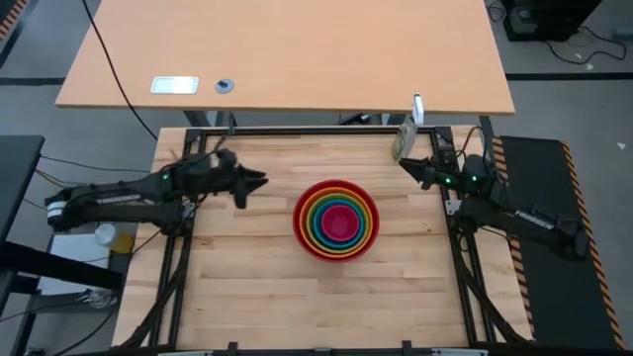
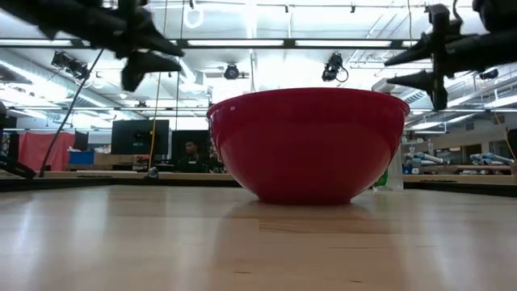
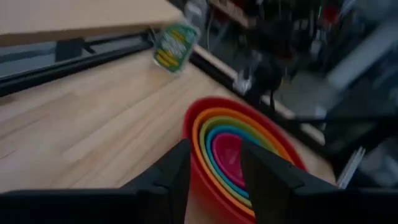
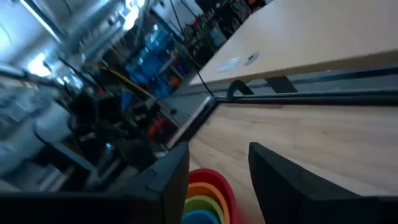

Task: Nest bowls inside each other
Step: Return to Home Position

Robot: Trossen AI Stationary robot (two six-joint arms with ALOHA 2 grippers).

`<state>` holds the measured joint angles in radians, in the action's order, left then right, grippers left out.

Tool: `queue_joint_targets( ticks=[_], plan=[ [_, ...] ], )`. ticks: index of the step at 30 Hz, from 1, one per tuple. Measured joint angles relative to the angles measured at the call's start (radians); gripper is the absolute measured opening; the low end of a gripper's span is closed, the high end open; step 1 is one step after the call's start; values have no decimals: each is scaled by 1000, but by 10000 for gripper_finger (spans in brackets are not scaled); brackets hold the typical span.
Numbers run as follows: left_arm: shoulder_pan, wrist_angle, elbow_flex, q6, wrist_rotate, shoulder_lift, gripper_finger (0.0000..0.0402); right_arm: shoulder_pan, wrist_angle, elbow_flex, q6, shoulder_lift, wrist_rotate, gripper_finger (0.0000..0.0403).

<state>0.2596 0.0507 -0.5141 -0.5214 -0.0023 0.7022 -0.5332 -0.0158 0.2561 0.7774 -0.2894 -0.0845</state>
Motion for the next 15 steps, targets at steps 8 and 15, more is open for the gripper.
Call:
queue_joint_targets(
  ticks=[8, 15],
  plan=[
    [85, -4, 178, -107, -9, -292, 103, -20, 12, -121, 95, 163, 16, 164],
    [107, -3, 289, -193, -3, -439, 64, -27, 5, -161, 108, 262, 42, 164]
  ],
)
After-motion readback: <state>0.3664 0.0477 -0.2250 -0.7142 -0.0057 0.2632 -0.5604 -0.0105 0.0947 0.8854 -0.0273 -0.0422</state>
